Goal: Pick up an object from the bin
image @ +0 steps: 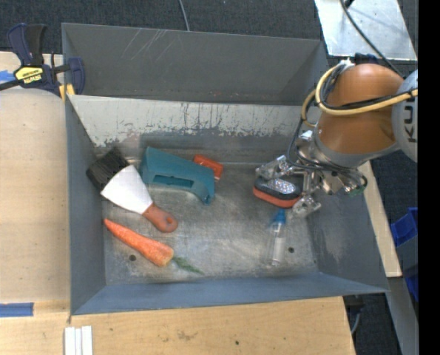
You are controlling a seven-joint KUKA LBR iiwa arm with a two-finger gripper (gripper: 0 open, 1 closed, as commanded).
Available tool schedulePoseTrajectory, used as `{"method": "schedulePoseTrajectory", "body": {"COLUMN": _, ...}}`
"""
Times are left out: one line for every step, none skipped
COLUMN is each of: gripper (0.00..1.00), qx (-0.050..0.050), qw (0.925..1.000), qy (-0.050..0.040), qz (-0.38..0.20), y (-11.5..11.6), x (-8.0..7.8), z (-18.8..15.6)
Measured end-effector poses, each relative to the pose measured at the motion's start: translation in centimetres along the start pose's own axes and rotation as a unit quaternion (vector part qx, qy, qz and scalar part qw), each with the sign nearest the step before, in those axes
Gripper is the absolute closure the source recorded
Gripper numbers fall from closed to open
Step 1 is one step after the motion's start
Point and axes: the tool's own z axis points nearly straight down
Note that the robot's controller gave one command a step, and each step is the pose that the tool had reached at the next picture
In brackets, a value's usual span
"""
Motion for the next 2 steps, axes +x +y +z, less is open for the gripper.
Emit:
{"method": "schedulePoseTrajectory", "body": {"gripper": 1.00, "qx": 0.000, "qw": 0.9998, "qy": -0.0019, "qz": -0.020, "y": 4.2, "x": 2.8, "z": 0.1}}
{"method": "schedulePoseTrajectory", "body": {"gripper": 1.00, "qx": -0.002, "qw": 0.9992, "qy": 0.0007, "qz": -0.040, "y": 0.6, "x": 4.8, "z": -2.2}}
